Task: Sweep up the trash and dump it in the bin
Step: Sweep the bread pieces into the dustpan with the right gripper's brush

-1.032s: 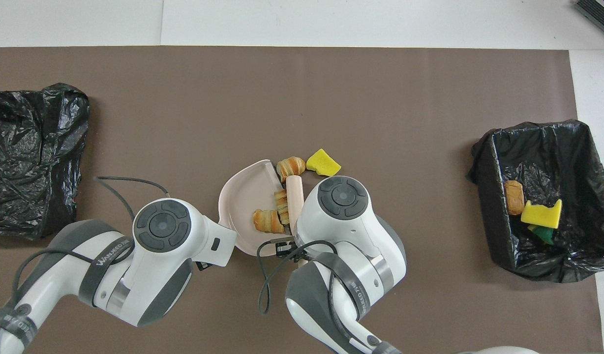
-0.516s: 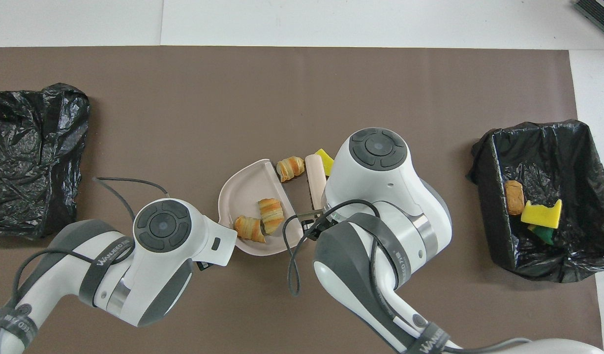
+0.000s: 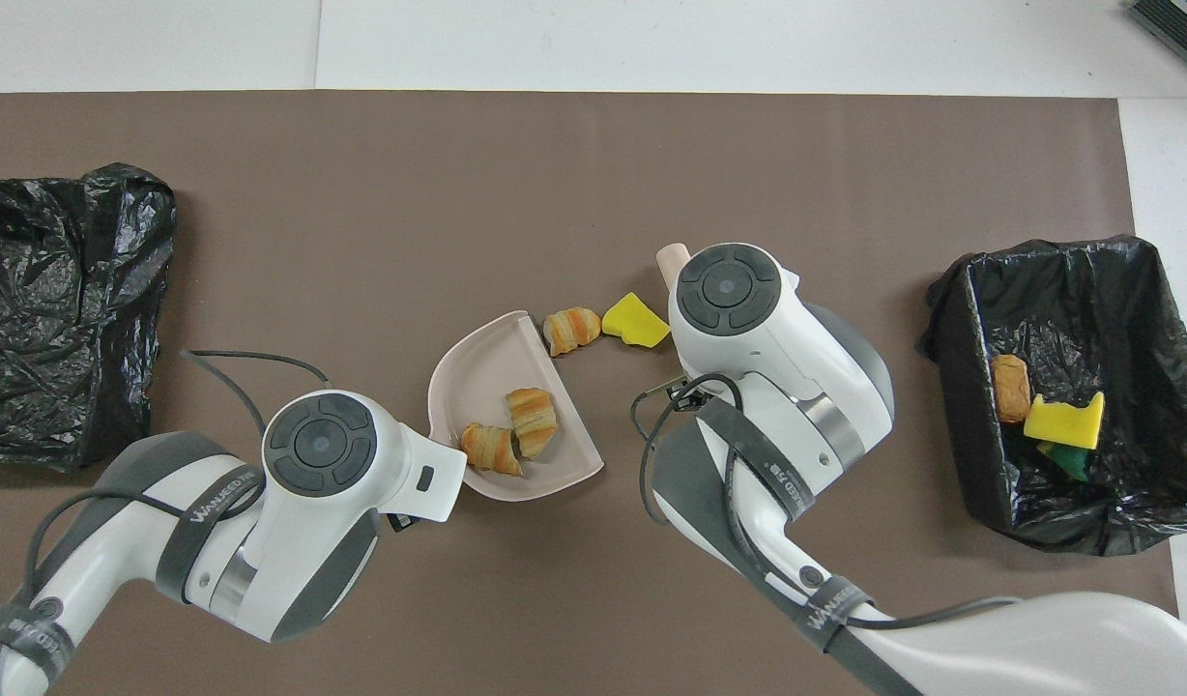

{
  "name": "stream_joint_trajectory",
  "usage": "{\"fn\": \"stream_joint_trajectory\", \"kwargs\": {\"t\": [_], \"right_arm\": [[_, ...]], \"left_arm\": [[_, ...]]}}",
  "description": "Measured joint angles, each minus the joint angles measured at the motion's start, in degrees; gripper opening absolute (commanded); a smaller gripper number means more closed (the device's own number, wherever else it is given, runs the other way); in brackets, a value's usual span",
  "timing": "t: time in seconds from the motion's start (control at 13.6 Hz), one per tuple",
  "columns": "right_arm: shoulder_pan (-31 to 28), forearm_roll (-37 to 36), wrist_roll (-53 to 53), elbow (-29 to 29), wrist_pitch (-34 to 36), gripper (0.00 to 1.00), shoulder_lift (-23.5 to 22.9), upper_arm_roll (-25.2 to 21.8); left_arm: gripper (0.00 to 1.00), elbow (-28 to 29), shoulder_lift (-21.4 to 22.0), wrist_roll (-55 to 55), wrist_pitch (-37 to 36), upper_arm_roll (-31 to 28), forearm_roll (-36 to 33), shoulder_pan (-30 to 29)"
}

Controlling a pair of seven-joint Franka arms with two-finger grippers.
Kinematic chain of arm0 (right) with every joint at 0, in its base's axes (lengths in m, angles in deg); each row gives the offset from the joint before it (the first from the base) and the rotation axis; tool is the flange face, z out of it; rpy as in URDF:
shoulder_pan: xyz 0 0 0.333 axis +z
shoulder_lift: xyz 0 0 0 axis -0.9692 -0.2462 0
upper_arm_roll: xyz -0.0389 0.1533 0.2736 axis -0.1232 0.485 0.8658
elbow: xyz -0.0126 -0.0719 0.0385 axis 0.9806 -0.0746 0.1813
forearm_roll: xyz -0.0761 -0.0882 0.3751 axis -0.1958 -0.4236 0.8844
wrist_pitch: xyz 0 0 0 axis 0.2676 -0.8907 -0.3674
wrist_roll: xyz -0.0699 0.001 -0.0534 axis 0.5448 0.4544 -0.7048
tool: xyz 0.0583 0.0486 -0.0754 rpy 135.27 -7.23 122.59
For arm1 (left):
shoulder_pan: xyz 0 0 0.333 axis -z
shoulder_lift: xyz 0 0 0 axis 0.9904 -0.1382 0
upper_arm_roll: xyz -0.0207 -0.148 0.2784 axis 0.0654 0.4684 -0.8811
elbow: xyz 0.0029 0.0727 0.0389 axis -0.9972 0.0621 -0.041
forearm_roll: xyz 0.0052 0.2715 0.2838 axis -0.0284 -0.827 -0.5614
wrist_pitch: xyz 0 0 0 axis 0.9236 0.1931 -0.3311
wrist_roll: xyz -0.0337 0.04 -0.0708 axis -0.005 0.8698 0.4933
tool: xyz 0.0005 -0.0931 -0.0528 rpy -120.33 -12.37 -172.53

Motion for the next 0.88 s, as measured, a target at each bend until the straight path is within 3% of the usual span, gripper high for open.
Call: {"fn": "stream_joint_trajectory", "kwargs": {"t": [0.22, 0.44, 0.88], "right_arm": [[1.8, -1.0, -1.5, -2.1, -0.9, 0.00, -4.5, 0.4], [5.5, -0.2, -3.3, -3.1, -0.9, 0.00, -5.4, 1.9], [6.2, 13.0, -11.6, -3.2, -2.2, 0.00, -5.3, 3.8]], "left_arm": [[0.00, 0.0, 0.0, 0.5, 0.0, 0.0, 0.3, 0.0], [0.00, 0.0, 0.0, 3.7, 0.0, 0.0, 1.5, 0.0], [0.00, 0.0, -0.1, 6.7, 0.0, -0.2, 2.3, 0.0]]}}
